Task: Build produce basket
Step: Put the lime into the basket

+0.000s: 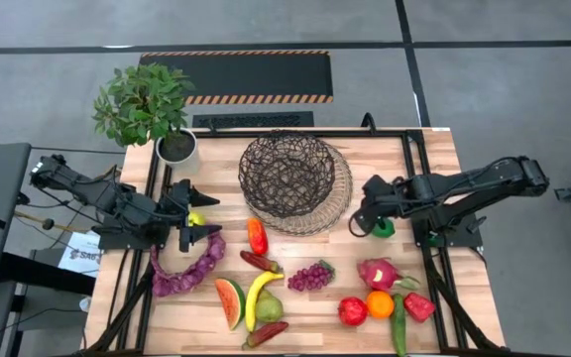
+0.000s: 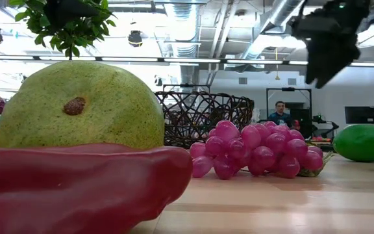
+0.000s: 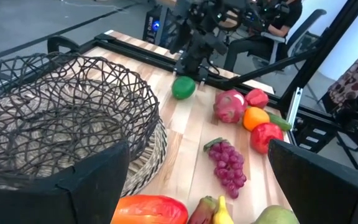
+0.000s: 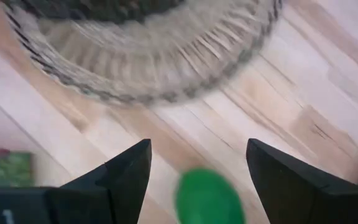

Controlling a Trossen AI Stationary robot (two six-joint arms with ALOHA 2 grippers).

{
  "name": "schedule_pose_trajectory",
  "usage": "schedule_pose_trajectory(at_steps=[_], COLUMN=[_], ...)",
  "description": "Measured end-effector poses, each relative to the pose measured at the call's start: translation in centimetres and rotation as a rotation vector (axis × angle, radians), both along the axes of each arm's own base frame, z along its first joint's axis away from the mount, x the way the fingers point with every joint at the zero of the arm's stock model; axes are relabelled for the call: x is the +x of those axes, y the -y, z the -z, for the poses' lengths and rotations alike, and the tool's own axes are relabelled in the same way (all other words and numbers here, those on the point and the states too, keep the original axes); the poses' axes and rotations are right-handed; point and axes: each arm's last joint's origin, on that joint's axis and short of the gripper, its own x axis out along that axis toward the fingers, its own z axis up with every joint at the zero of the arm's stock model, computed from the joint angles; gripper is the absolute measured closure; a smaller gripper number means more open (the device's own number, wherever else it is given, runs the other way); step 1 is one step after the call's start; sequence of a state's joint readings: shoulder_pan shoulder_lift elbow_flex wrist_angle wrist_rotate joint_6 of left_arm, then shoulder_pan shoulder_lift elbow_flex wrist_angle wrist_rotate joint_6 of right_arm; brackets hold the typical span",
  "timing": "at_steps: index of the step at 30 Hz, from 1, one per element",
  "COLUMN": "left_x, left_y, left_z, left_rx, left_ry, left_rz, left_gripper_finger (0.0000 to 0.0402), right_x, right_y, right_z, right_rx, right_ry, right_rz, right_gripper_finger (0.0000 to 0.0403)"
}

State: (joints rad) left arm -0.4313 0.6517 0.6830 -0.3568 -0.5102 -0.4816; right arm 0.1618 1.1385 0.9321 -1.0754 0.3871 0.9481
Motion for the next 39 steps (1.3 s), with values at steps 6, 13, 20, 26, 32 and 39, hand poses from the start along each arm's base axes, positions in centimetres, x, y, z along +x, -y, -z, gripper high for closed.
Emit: schedule_pose_trajectory(at_steps=[6,13,20,26,32,39], left_x=[0.0,0.0,0.0,0.0,0.0,0.0], left_y=[0.0,0.0,0.0,0.0,0.0,0.0], left_z=[0.2,0.2,0.2,0.2,0.3,0.3], left_rx=[-0.003,-0.003,-0.003,-0.001,0.001,0.002], left_ry=[-0.016,-0.022,-0.023,-0.024,-0.028,-0.029], left_rz=[-0.004,0.001,0.001,-0.003,-0.004,-0.005], left_gripper_finger=[0.0034,0.0034,0.0034,0.0034,0.0034,0.0034], right_x=[-1.6,-2.7,-2.9,-3.3,-3.1,-3.4], right_y=[-1.1,-2.1,-2.2,-1.7,-0.9,-0.1], right_z=[0.8,2.7,4.1,5.8,7.2,8.7], right_rx=[0.019,0.073,0.069,0.087,0.108,0.126], right_ry=[-0.156,-0.261,-0.279,-0.31,-0.301,-0.314], right_rz=[-0.063,-0.113,-0.16,-0.155,-0.182,-0.19], right_gripper_finger=[0.0117,0.0103,0.0063,0.0057,0.0061,0.0063])
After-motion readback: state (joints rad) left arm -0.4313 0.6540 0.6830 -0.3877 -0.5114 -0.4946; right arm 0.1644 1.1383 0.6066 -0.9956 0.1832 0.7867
